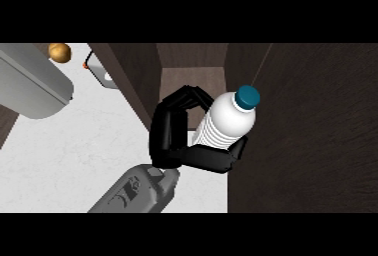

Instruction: Pick up the bottled water, place it into the cabinet and close the cabinet

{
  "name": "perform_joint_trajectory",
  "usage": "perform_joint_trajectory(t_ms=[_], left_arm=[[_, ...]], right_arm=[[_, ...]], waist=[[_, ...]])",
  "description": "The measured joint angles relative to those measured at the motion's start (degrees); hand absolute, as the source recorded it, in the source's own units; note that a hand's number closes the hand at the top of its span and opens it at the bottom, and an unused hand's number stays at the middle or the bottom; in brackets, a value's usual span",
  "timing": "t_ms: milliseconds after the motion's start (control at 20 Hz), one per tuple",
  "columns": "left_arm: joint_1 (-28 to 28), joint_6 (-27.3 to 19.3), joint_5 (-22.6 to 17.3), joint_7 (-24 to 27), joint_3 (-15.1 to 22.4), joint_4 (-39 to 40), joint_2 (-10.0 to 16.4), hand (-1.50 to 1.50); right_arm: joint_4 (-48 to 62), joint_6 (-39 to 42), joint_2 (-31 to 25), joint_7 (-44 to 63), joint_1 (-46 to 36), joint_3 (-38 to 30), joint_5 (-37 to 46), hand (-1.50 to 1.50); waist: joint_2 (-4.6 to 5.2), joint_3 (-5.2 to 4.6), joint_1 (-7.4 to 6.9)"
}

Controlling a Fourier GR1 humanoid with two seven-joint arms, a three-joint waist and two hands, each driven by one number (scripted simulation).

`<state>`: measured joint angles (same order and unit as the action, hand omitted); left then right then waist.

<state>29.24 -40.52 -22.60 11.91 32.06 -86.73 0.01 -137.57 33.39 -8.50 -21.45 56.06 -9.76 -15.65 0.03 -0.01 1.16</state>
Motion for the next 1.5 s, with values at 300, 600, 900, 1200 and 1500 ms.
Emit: perform_joint_trajectory(t_ms=[300,600,900,1200,1500], left_arm=[[8.28,-6.46,-1.53,0.46,0.22,7.65,0.0,1.5],[13.39,-6.88,-2.49,1.18,-1.02,15.66,0.05,1.5],[17.05,-5.82,-4.1,3.95,-2.64,24.57,0.02,1.5],[19.34,-3.4,-5.86,6.7,-5.58,32.72,0.17,1.5],[21.84,-1.04,-9.97,12.48,-9.89,40.84,0.04,1.5]], right_arm=[[0.24,0.02,-0.25,0.94,-1.62,-1.68,-0.55,-1.5],[0.2,0.24,-0.76,1.76,-2.08,-3.31,-1.43,-1.5],[0.69,1.78,-0.86,1.35,-2.11,-4.69,-2.19,-1.5],[0.85,1.82,-1.54,2.5,-2.77,-5.9,-3.23,-1.5],[1.5,2.62,-1.4,2.71,-3.85,-5.8,-4.3,-1.5]], waist=[[0.09,-0.01,0.25],[0.18,-0.03,0.43],[0.2,-0.03,0.59],[0.31,-0.04,0.63],[0.52,-0.05,1.13]])
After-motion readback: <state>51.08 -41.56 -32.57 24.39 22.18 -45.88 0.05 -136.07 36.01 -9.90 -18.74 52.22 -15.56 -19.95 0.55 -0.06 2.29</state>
